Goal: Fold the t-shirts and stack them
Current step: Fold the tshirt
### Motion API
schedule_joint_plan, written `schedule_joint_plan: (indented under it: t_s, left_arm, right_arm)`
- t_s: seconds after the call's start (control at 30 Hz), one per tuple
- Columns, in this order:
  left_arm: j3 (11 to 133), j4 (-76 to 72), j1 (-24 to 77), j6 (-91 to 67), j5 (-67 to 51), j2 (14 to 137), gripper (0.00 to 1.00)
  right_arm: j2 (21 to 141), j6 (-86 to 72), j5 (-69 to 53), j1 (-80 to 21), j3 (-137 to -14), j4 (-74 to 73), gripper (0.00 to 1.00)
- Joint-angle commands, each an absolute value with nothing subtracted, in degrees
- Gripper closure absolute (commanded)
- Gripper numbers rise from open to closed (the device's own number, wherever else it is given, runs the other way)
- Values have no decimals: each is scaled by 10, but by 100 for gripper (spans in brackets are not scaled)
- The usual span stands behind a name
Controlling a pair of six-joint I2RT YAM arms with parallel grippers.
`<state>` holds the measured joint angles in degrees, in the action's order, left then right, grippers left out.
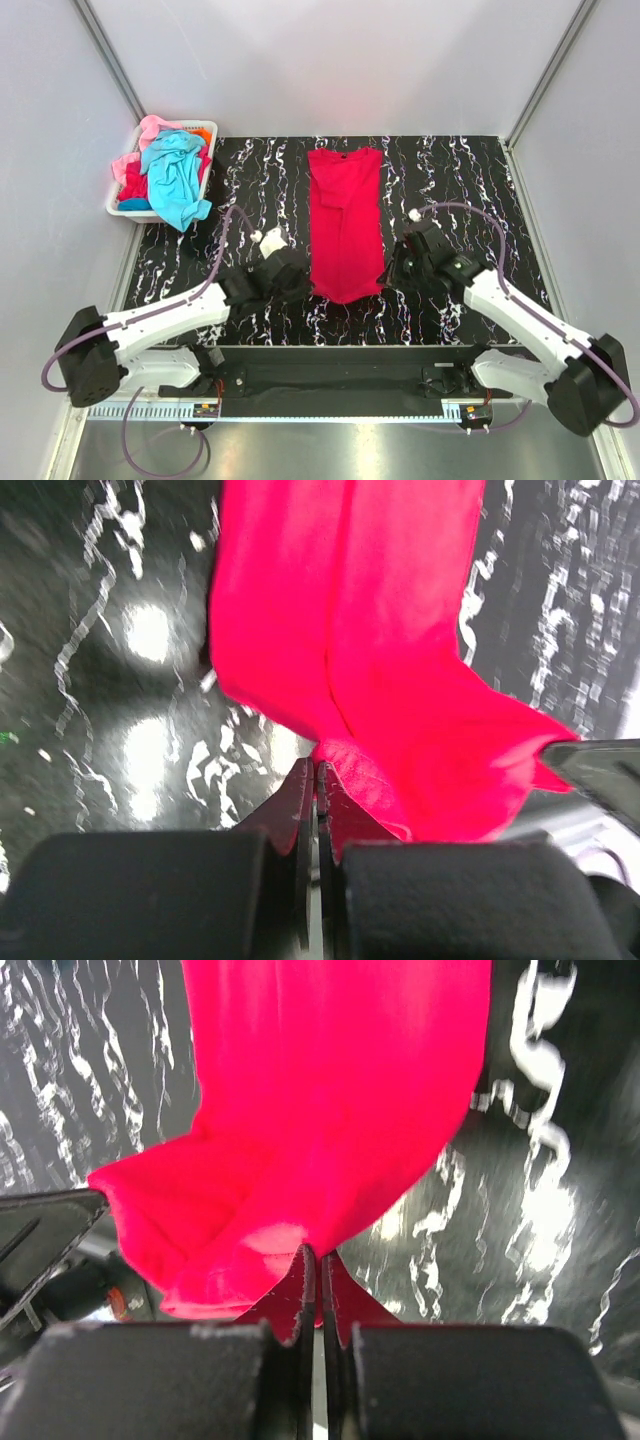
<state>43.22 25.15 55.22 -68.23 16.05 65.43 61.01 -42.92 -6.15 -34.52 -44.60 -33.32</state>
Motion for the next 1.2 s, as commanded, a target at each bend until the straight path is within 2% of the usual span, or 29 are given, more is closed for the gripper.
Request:
schedule_joint_plan:
  t_s: [0.0,0.2,0.4,0.53,0.63,0.73,0.93,1.17]
  left_arm:
    - [492,272,538,-638,222,681,100]
    - [550,263,478,-589,229,750,100]
    - [611,182,389,-504,167,863,100]
    - [710,142,346,-441,124,978,100]
    - [805,139,327,-407,67,1089,100]
    - [880,148,319,-389,48,1163,100]
    - [926,155,295,-396,60,1208,100]
    - [916,149,284,-399,93,1197,100]
  right_arm:
    - [651,-363,-3,-349,-511,-331,100]
    - [752,-302,36,-320,-593,-312,100]
    - [867,-252,-20,-244,-643,-232,100]
    - [959,-209,-51,-213,-715,-171,100]
    - [1060,-181,-76,-196,-785,-161,100]
    - [1108,-171,-84,-183,-843,-158,100]
    - [1196,-175,-108,-164,-919,-158,100]
    - [1212,-174,-99,-154,-942,-158,100]
